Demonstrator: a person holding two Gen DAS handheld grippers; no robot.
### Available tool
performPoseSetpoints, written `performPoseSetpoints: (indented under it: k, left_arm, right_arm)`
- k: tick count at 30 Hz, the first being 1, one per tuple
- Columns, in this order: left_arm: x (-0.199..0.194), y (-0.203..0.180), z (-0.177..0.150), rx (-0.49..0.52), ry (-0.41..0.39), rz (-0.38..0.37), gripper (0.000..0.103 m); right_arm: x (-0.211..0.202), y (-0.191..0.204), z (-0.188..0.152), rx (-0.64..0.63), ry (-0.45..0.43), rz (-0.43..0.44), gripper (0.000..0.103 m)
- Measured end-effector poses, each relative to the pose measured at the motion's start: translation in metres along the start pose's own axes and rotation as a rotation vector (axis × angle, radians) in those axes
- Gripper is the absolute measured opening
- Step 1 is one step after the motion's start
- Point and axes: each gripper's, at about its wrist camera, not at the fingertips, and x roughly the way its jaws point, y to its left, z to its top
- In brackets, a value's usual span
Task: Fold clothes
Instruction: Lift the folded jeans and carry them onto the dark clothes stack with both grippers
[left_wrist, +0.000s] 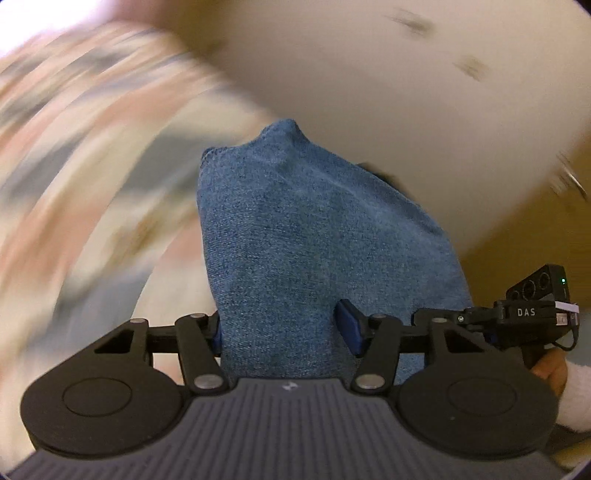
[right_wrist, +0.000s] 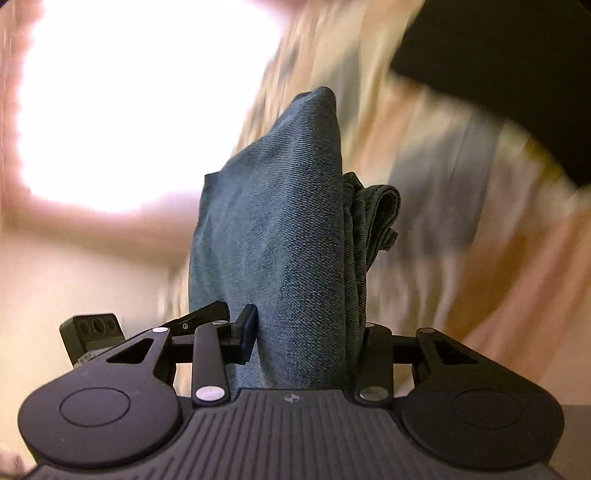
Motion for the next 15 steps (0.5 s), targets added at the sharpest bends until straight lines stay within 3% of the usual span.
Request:
performPoseSetpoints:
  k: [4,8,11,15]
  left_arm:
    - [0.076,-0.024,0.104,0.248,0.057,-0.161,0.053]
    - [0.163,-0.058,0.179,0.442,0.147,-0.266,0.053]
    - [0.212,-0.080,0.207,0.551,0.214,-0.305,0.053]
    - [0.254,-0.101,0.224,0.653,0.292,-0.336,0.054]
  right_arm:
    - [-0.049,0.009,0.019,0.086,-0.332,-0.035,0.040]
    - [-0.079,0.001,0.038,0.191,-0.609,-0.089,0.040]
    - [-0.087,-0.016,0.048,0.306,-0.756,-0.105,0.040]
    - [-0.082,-0.037,0.054,0.437,-0.865,-0.114,0.040]
